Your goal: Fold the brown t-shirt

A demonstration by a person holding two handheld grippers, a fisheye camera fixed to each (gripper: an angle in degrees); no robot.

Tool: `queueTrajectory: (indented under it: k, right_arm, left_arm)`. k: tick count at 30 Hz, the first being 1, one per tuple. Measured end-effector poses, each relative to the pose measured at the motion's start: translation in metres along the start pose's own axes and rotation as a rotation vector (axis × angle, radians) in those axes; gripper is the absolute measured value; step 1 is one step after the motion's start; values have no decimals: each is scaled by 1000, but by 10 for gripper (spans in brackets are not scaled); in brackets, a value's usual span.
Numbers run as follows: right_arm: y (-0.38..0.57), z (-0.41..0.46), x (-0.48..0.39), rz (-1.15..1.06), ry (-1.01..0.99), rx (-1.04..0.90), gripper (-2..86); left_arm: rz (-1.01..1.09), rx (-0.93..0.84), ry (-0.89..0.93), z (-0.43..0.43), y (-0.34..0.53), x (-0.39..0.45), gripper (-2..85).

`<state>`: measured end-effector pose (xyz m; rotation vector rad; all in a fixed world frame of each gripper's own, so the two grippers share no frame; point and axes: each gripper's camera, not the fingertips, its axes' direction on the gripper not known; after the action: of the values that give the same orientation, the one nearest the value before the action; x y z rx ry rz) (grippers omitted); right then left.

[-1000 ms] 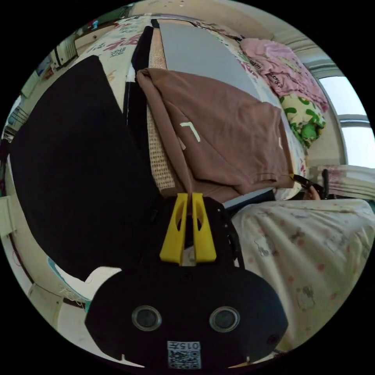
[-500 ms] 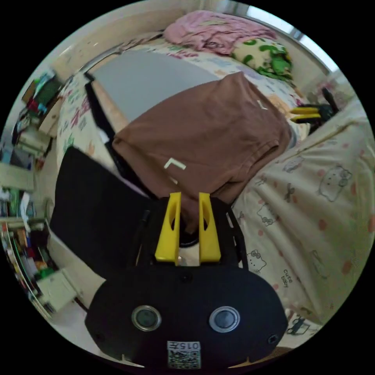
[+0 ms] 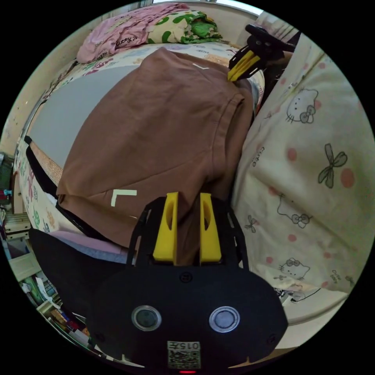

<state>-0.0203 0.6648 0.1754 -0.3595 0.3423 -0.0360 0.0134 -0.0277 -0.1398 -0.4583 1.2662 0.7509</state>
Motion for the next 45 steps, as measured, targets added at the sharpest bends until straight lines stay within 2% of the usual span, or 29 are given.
queueTrajectory:
  k: [5,8,11,13,15,16,17,19,20,23,27,29,32,37,42,43,45]
  right_arm:
    - [9,-29,37,110,-76,113,-10]
    - [5,-78,92,193,-7,283,-10]
    - [-27,-148,176,350,85,516,-9]
    - [-50,-189,223,518,130,667,-8]
    - [-60,-229,261,747,131,846,-3]
    - [-62,-236,264,766,123,857,-1]
    - [-63,-247,262,725,97,874,10]
    - [-60,-246,244,608,47,876,31]
    - [-57,-235,228,536,-4,839,45]
    - [-42,-174,192,470,-170,676,73]
    - [-5,-82,152,595,-427,388,92]
    - [12,-67,139,663,-515,350,93]
    - [30,-68,130,734,-609,372,89]
    - [20,-84,135,679,-656,316,32]
    - [9,-138,143,549,-804,542,1]
    - [8,-143,143,543,-789,549,1]
    - [9,-154,141,587,-607,502,9]
  left_arm:
    - [-93,56,66,-9,24,-21,-2]
    - [-223,216,60,-55,47,-78,-6]
    - [-404,472,-46,-118,54,-167,-5]
    - [-562,691,-233,-154,44,-219,3]
    - [-715,818,-391,-167,44,-234,20]
    - [-819,849,-457,-174,48,-232,38]
    - [-836,867,-467,-177,51,-227,46]
    - [-728,963,-404,-166,70,-187,55]
    - [-686,967,-377,-158,76,-176,55]
    - [-554,827,-279,-93,100,-123,57]
    - [-533,602,-116,1,128,-70,69]
    - [-529,546,-33,27,131,-52,75]
    - [-457,517,72,50,119,-28,82]
    - [-269,524,222,63,75,-12,103]
    - [-176,494,152,69,57,9,135]
    - [-174,491,127,72,56,13,136]
    - [-162,473,117,77,54,17,136]
